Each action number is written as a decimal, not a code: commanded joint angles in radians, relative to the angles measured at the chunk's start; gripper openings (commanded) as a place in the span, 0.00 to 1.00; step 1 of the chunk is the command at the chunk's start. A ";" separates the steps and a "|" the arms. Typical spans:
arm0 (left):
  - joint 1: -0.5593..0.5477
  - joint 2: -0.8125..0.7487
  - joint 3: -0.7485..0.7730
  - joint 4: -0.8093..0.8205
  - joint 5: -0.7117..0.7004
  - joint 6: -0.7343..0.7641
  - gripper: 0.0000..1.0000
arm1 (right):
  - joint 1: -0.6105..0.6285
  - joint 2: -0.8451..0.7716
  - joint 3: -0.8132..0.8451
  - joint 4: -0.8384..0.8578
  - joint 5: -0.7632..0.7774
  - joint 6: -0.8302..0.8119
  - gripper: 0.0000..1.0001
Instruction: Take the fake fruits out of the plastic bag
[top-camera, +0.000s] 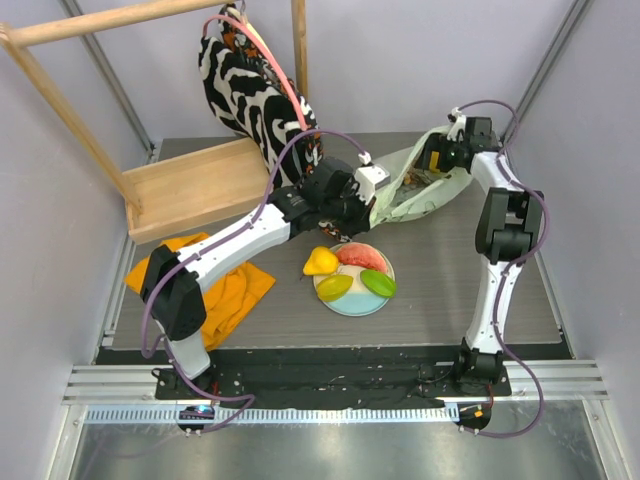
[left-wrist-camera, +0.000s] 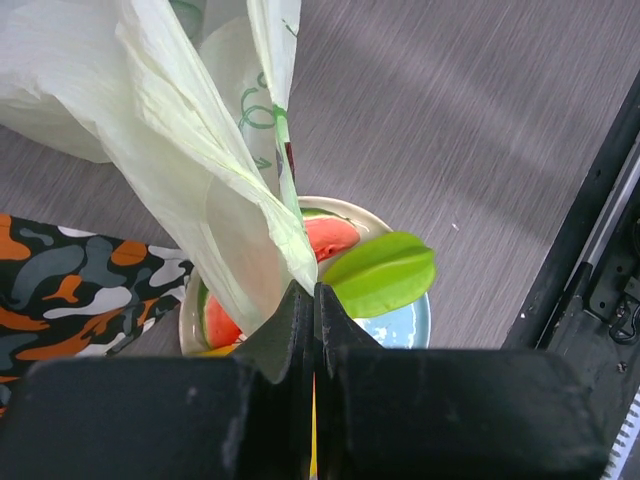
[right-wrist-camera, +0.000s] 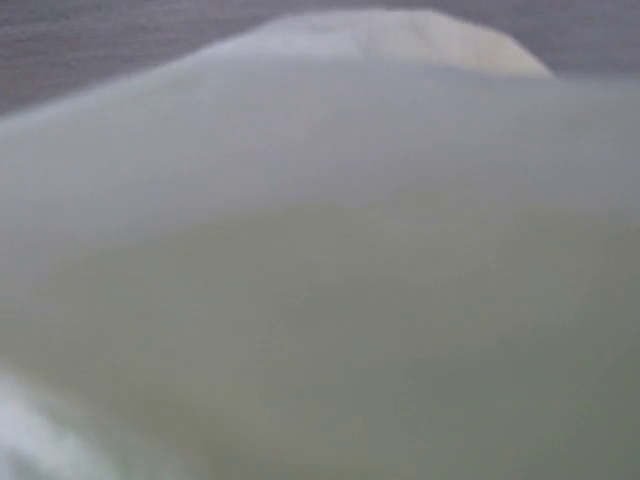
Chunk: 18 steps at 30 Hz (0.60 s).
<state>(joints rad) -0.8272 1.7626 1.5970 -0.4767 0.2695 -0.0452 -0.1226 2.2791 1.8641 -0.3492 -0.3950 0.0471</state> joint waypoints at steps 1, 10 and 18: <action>0.003 -0.020 -0.014 0.001 0.022 -0.007 0.00 | 0.015 0.065 0.142 0.049 0.139 0.000 1.00; 0.003 -0.023 -0.031 -0.030 0.043 -0.004 0.00 | 0.029 0.350 0.509 0.116 0.320 0.085 0.99; -0.004 -0.052 -0.069 -0.069 0.050 0.002 0.00 | 0.072 0.470 0.668 0.205 0.470 0.140 0.90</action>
<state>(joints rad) -0.7971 1.7710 1.5448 -0.3504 0.2012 -0.0402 -0.0082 2.7049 2.4313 -0.3019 -0.1940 0.0910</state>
